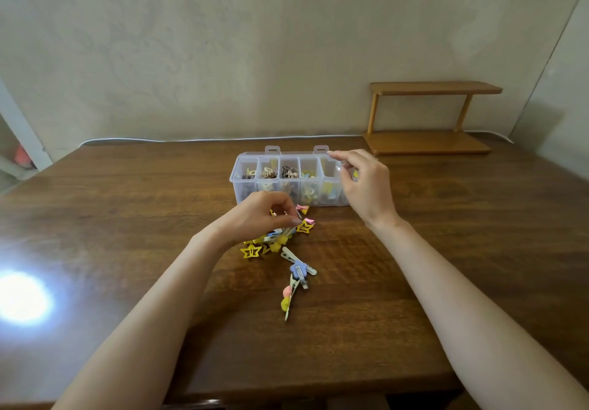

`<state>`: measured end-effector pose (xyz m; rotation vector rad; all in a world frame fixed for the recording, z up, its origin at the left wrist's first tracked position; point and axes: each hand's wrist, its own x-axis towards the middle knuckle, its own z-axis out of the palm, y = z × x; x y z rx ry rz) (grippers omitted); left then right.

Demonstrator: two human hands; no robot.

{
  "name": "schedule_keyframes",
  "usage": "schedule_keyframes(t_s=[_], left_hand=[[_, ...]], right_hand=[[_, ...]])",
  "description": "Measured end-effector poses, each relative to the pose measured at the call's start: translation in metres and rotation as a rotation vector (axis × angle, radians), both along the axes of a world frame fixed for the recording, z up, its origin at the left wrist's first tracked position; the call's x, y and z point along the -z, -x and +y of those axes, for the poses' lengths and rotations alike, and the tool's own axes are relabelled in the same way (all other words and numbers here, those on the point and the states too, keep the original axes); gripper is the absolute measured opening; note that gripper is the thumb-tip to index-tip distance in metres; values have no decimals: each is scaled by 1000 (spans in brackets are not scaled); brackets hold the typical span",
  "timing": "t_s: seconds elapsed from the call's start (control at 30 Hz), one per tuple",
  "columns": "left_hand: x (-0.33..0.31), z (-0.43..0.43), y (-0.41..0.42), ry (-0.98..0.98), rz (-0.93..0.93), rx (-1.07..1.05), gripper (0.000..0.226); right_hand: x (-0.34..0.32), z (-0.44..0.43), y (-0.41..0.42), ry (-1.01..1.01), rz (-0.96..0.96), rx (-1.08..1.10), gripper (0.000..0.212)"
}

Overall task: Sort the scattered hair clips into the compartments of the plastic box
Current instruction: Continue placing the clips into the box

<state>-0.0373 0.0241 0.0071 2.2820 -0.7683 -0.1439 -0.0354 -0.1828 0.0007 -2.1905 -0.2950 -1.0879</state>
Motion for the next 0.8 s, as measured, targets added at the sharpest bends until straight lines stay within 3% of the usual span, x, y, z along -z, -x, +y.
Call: schedule_keyframes(t_s=[0.2, 0.4, 0.47, 0.8], left_hand=[[1, -4, 2, 110, 75, -61, 14], [5, -9, 3, 443, 345, -184, 12], [5, -9, 2, 524, 400, -199, 12], [1, -10, 5, 696, 394, -125, 13]], right_hand=[[-2, 5, 14, -34, 40, -122, 27], [-6, 18, 26, -156, 488, -399, 11], [-2, 22, 25, -125, 572, -417, 18], [-1, 21, 25, -169, 590, -453, 29]])
